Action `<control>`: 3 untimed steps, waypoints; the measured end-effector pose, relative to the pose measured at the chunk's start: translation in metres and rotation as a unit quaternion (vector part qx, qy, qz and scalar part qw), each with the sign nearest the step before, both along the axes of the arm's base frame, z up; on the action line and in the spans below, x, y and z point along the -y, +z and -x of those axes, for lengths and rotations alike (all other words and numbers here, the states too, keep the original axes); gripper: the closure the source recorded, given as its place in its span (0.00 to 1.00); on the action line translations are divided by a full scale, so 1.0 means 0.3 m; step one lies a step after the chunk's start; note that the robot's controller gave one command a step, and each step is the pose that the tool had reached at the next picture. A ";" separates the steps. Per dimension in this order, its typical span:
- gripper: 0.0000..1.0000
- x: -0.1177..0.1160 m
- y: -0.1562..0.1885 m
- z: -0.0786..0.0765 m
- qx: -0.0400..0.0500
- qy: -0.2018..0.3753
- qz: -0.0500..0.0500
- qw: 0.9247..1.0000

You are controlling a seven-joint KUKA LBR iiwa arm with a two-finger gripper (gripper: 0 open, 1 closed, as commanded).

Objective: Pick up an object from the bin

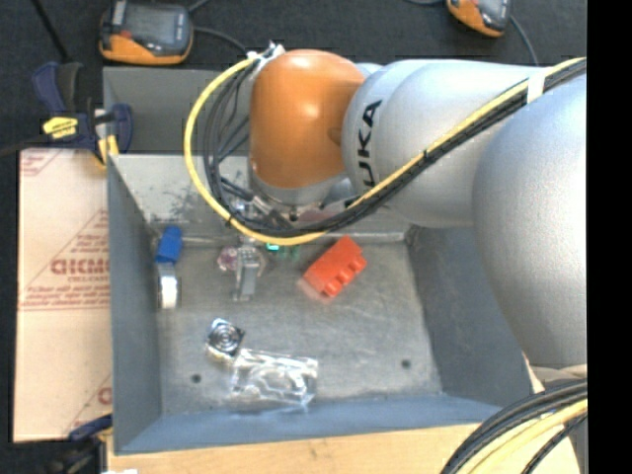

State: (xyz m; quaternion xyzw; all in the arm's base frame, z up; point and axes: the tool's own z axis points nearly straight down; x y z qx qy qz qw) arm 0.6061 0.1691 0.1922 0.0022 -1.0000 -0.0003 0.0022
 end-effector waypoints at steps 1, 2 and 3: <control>0.00 0.183 -0.182 -0.020 0.001 -0.005 0.002 1.000; 0.00 0.234 -0.409 -0.054 0.003 -0.102 0.000 0.995; 1.00 0.232 -0.403 -0.057 0.004 -0.103 -0.001 0.995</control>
Offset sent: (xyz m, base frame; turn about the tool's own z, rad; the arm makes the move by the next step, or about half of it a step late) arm 0.0057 -0.0501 -0.0516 0.0060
